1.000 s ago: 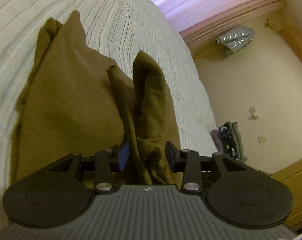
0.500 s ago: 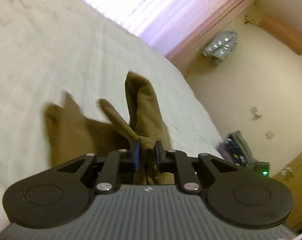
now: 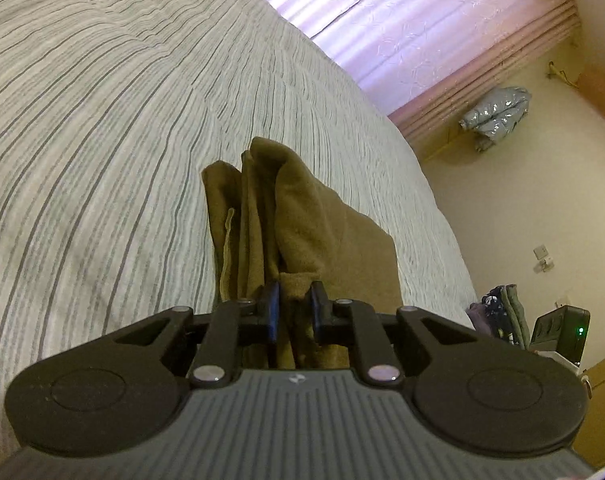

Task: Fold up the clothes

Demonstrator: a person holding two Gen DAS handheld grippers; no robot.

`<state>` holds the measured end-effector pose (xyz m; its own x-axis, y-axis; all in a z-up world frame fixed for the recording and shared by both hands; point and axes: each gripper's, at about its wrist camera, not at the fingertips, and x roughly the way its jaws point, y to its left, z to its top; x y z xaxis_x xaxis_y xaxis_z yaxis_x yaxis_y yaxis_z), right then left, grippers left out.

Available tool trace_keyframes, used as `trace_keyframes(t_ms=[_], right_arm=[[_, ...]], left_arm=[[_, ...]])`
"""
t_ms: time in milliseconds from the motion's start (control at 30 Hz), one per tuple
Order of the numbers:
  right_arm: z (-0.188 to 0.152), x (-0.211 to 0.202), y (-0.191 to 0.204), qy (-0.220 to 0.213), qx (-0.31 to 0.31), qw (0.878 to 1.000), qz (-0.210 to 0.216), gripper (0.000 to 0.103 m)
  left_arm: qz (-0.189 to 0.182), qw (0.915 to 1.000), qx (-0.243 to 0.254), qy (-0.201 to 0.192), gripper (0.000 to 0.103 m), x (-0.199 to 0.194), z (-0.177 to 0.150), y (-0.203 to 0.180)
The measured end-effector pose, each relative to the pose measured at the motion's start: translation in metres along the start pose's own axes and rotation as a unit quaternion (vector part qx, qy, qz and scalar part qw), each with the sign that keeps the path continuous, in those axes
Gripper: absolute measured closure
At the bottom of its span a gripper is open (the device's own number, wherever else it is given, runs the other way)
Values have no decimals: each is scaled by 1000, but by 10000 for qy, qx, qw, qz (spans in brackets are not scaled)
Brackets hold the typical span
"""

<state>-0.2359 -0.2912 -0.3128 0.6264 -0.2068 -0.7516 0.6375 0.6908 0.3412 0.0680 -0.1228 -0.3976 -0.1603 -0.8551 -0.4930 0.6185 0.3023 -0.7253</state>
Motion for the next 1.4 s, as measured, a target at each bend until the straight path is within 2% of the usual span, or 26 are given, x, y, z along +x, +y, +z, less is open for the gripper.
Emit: trace_keyframes(t_ms=[200, 467, 667, 833, 967, 1067, 1133, 1200, 1267, 1333, 1367, 1400], right_arm=[[2, 1, -1, -28, -8, 10000, -31, 75], [4, -2, 8, -148, -80, 9998, 124, 75], [3, 4, 25, -165, -487, 9986, 79, 75], [0, 12, 26, -186, -632, 9978, 60, 75], [-6, 0, 17, -524, -460, 9973, 244, 75], [-18, -20, 5, -710, -324, 9960, 445, 75], [-30, -35, 0, -746, -341, 9950, 576, 75], [-41, -40, 0, -656, -377, 9949, 665, 75], [-49, -35, 1, -478, -390, 9960, 653, 75], [-52, -21, 2, -298, -293, 9971, 633, 75], [-53, -17, 2, -249, -216, 9974, 642, 75], [-53, -21, 2, -288, -144, 9973, 658, 75]], left_arm=[[-99, 9999, -69, 11, 89, 5, 0, -1], [-211, 9983, 297, -453, 92, -22, 10, -9], [-15, 9996, -50, -288, 92, -18, -10, 16], [120, 9996, -109, -220, 91, -5, -8, 26], [340, 9985, 62, -432, 89, -22, -10, 7], [525, 9961, 288, -653, 91, -41, -14, -12], [484, 9946, 568, -728, 91, -56, -26, -27], [379, 9955, 668, -550, 90, -55, -39, -40], [625, 9945, 799, -260, 89, -39, -50, -44], [1249, 9889, 774, -219, 93, -28, -57, -45], [1330, 9879, 729, -322, 92, -32, -61, -47], [1227, 9890, 661, -490, 90, -42, -65, -50]])
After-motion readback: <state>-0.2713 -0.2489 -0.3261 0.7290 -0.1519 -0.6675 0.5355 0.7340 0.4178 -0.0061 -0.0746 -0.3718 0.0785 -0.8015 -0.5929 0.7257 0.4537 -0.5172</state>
